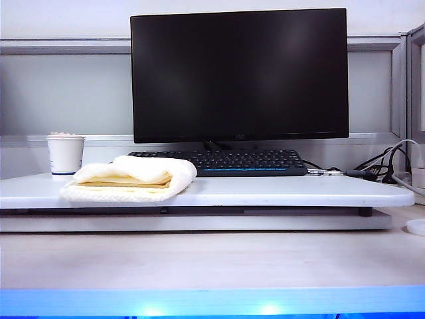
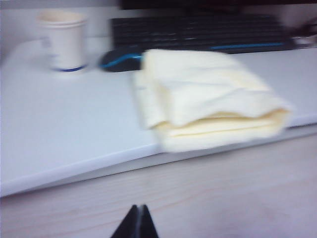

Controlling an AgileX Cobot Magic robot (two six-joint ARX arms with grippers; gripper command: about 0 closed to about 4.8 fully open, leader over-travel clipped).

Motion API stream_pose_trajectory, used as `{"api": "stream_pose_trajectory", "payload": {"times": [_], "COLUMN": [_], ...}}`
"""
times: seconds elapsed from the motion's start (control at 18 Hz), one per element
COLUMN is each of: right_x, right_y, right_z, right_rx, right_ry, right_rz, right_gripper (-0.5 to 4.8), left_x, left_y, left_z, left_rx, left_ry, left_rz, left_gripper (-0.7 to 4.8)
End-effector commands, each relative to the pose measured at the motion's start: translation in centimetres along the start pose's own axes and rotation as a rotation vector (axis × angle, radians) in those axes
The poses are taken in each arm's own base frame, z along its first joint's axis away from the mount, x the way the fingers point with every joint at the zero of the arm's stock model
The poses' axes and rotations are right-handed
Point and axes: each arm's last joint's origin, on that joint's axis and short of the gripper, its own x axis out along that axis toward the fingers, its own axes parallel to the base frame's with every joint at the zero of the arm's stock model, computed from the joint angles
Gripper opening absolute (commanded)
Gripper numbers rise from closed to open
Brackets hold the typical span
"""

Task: Wipe the tabletop with a clean cloth to remove dust and stains.

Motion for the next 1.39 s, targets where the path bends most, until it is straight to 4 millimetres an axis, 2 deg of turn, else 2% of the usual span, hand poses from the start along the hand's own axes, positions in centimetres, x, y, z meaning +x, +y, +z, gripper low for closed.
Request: {"api": "stream_pose_trajectory", "payload": {"times": [0.06,0.22,0.33,0.39,0.5,0.61,0.67,0.72,0.78,1.05,1.39], "right_x": [-0.5,-1.2,-1.8,-1.9,-1.3,0.5,2.3,3.0,11.4,19.3,25.8], "right_y": [1.0,1.8,2.4,2.6,3.1,4.1,4.8,5.1,7.9,8.4,8.6], "right_z": [2.1,4.2,5.6,6.3,8.1,10.9,12.5,13.0,13.4,11.2,9.6], "right_rx": [0.051,0.051,0.108,0.146,0.187,0.184,0.203,0.215,0.249,0.329,0.37], "right_ry": [-0.102,-0.161,-0.196,-0.197,-0.175,-0.168,-0.124,-0.101,0.111,0.281,0.372], "right_rz": [0.134,0.169,0.188,0.205,0.249,0.324,0.373,0.386,0.46,0.442,0.402], "right_gripper": [2.48,2.57,2.99,3.41,4.08,4.48,4.79,4.79,4.79,4.79,4.79], "left_x": [0.0,-0.1,-0.1,-0.1,-0.1,-0.1,-0.1,-0.1,-0.1,-0.1,-0.1], "left_y": [-0.5,-0.7,-0.7,-0.7,-0.7,-0.7,-0.7,-0.7,-0.7,-0.7,-0.7], "left_z": [-0.1,-0.1,-0.1,-0.1,-0.1,-0.1,-0.1,-0.1,-0.1,-0.1,-0.1], "left_rx": [-0.004,-0.004,-0.004,-0.003,-0.004,-0.004,-0.004,-0.004,-0.007,-0.011,-0.011], "left_ry": [0.01,0.007,0.007,0.006,0.006,0.006,0.006,0.006,0.007,0.007,0.007], "left_rz": [-0.166,-0.237,-0.243,-0.243,-0.243,-0.243,-0.243,-0.243,-0.245,-0.245,-0.245], "left_gripper": [-0.06,-0.06,-0.06,-0.06,-0.06,-0.06,-0.06,-0.06,-0.06,-0.06,-0.06]}}
